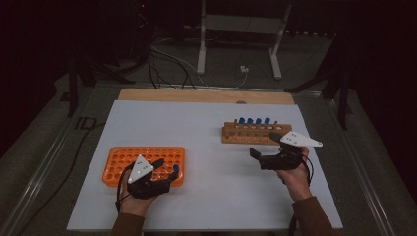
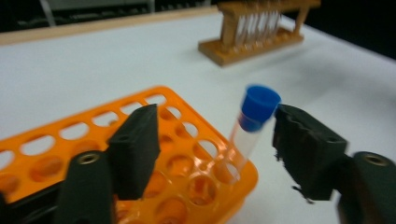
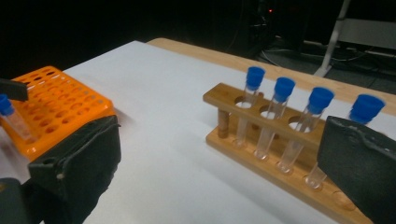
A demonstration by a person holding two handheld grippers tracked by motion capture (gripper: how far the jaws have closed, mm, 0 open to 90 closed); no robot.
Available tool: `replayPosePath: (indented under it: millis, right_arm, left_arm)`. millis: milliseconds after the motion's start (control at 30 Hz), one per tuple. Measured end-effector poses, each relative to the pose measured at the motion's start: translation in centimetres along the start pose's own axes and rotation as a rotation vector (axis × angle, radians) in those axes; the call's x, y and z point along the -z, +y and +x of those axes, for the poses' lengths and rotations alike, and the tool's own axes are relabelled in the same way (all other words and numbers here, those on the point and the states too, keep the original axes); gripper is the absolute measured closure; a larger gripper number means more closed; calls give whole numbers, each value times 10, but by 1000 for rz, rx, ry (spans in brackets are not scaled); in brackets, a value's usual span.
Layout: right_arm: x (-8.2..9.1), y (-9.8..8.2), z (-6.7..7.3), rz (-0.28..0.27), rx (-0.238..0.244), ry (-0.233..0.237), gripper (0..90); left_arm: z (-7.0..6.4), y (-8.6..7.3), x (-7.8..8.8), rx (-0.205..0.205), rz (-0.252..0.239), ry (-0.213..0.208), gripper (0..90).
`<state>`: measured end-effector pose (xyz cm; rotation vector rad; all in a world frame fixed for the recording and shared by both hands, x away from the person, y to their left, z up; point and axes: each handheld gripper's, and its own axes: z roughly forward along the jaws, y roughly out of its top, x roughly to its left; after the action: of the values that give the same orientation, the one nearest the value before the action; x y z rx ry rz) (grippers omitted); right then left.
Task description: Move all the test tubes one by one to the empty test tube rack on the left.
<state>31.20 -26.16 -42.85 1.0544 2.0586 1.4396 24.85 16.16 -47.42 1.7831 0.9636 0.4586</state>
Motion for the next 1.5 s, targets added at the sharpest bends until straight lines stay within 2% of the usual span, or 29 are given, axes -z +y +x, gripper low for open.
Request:
replayPosePath:
  millis: [133,267,400,467,600,700,800,900,967,1000,1133,1267,1367,1500]
  right_arm:
    - [-1,6,-11,-2,-13,-41,3]
    - [-3,10,-19,5,-18,-61,4]
    - [-6,14,-32,23,-21,-92,60]
    - [-8,15,-39,27,-27,-113,82]
    - [-17,15,-50,58,-36,-170,142]
    - [-24,14,-59,70,-59,-183,181]
    - [-33,12,-66,85,-75,-199,273]
    - [-40,8,-72,98,-83,-222,432]
    - [-44,5,-75,106,-93,-227,500]
    - [-46,4,-77,107,-97,-245,530]
    - [-52,2,-81,108,-112,-234,620]
    - [-59,-2,-83,124,-103,-244,660]
    - [-62,-3,-83,116,-108,-241,702]
    - [-66,-4,-80,121,-84,-246,756]
  left_arm:
    - [5,2,7,22,-34,23,196]
    - [10,3,11,42,-59,58,151]
    - [14,5,14,69,-76,94,19]
    - [17,4,16,83,-79,107,6]
    - [21,3,18,97,-92,126,5]
    - [23,3,19,102,-92,137,5]
    - [24,2,19,107,-89,139,5]
    - [24,1,18,111,-86,134,5]
    - [24,1,18,113,-83,135,6]
    - [24,1,18,112,-80,137,6]
    - [23,1,17,111,-78,134,6]
    - [23,1,16,115,-72,129,6]
    - [23,1,16,113,-72,128,6]
    - [23,1,16,113,-72,126,6]
